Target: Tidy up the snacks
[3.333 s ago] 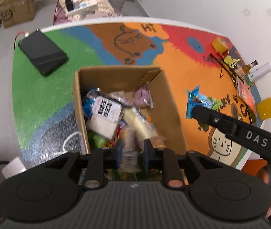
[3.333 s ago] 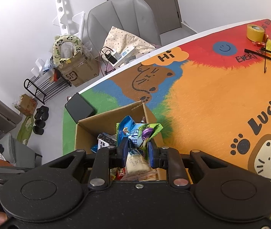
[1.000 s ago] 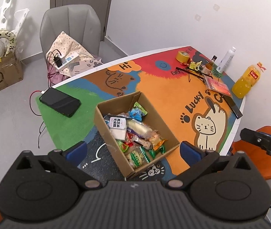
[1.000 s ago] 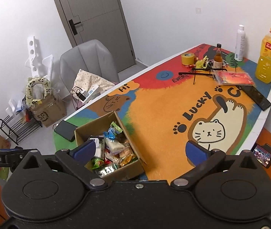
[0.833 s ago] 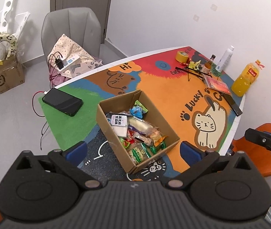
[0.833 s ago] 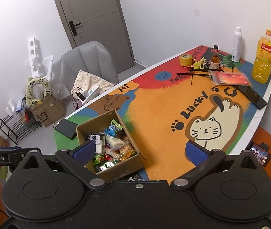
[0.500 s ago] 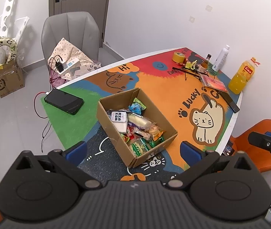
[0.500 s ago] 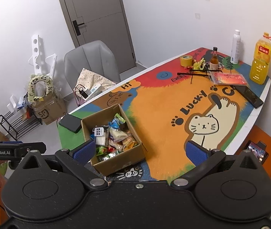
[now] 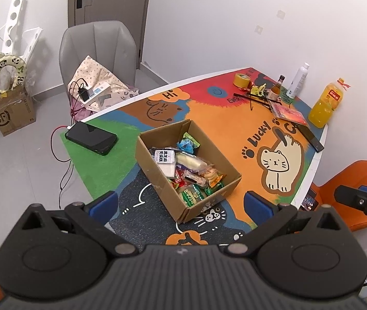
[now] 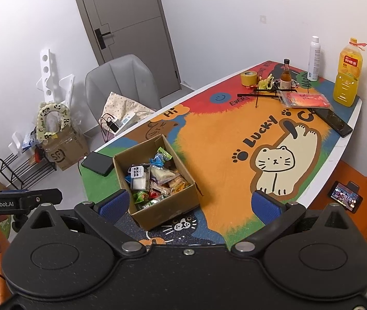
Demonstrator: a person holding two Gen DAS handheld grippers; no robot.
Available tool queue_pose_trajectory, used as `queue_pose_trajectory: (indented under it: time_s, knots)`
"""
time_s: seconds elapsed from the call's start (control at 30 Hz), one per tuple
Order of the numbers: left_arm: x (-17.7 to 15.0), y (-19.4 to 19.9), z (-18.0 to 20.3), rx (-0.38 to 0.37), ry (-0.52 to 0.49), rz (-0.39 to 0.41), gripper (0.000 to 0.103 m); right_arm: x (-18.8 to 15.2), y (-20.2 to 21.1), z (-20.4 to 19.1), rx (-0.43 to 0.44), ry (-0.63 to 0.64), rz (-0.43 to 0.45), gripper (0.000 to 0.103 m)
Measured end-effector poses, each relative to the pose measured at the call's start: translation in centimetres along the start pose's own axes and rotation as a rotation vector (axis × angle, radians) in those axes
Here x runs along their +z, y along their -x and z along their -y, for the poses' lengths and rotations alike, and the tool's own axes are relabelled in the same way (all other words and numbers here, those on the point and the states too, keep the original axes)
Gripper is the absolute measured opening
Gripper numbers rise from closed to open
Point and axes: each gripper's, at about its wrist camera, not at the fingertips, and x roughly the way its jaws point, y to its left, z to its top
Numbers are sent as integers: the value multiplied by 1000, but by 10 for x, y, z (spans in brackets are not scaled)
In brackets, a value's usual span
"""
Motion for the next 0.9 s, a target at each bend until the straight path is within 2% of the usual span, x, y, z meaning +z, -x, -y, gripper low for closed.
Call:
queue_pose_trajectory:
  time_s: [0.9]
  knots:
    - [10, -9, 1, 0, -49, -10, 103, 6, -8, -7, -20, 2, -20, 103]
